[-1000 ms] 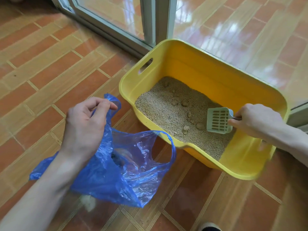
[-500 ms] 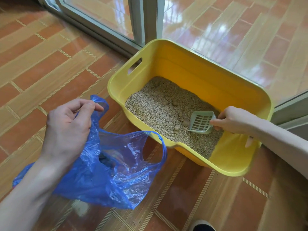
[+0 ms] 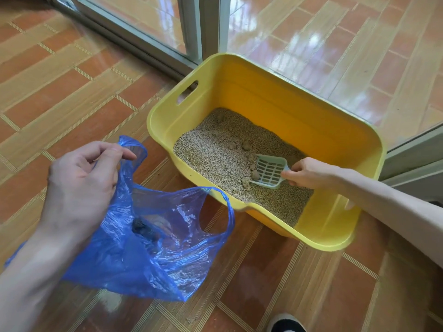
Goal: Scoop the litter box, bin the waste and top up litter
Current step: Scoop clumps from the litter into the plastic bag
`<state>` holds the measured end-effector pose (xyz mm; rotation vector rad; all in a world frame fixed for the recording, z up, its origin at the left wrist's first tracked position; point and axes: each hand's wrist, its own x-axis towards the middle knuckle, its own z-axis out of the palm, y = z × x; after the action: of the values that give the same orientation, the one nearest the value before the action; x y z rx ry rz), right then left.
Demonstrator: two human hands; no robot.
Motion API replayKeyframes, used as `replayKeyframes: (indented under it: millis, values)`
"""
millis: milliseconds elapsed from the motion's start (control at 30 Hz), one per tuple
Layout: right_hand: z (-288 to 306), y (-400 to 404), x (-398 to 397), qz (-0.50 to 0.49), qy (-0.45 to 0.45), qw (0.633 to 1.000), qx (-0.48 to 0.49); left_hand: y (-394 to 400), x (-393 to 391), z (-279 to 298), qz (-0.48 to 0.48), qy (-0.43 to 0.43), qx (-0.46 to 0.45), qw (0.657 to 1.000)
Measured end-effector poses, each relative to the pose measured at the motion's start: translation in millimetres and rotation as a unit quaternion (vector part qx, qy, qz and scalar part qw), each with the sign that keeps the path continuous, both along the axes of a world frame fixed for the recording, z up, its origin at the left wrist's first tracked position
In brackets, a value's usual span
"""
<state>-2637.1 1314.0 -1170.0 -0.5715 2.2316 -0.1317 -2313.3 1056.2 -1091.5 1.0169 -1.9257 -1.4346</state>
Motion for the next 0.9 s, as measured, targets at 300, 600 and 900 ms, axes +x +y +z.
replayKeyframes:
  millis: [300,600,900]
  values:
    - [2.0,-8.6,0.0,-0.005,-0.012,0.998,-0.061,-1.3,-0.2,-0.2,-0.002,0.009,0.002,1.000]
    - [10.8,2.9,2.2,-0.046,-0.021,0.991,-0.126,-0.4,1.2,1.8,0.001,0.008,0.002,1.000]
    - [18.1,0.8,15.0,-0.081,-0.084,0.973,-0.197,-1.4,2.5,2.1,-0.001,0.008,0.001,1.000]
